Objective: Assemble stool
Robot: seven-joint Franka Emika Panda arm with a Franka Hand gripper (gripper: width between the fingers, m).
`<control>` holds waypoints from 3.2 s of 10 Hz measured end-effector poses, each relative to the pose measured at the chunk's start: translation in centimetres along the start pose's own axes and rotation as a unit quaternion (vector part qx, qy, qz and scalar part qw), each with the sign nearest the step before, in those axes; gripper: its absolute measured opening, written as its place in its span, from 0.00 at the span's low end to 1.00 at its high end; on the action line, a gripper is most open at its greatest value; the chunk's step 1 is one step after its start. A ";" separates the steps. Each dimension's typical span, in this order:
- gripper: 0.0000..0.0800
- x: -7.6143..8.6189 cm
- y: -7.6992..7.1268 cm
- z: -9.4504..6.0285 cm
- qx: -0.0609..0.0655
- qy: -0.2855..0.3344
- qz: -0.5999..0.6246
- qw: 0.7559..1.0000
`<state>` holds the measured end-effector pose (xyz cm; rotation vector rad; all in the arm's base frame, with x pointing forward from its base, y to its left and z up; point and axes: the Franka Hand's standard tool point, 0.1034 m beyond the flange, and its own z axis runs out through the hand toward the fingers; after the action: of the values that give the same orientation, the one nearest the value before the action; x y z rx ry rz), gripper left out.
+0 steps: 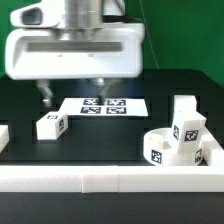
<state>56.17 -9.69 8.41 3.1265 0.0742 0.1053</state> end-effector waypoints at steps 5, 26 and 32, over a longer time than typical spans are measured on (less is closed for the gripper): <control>0.81 0.0 -0.3 0.1 0.000 -0.001 -0.018 1.000; 0.81 -2.4 1.7 1.4 -0.001 -0.107 0.019 0.994; 0.81 -4.5 2.8 2.1 0.026 -0.179 0.109 0.978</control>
Offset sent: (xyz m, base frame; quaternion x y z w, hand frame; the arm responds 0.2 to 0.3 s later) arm 0.0000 0.0000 0.0000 0.0000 0.0000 0.0000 1.0000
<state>51.95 -12.67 6.07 3.1346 -0.2739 -0.4627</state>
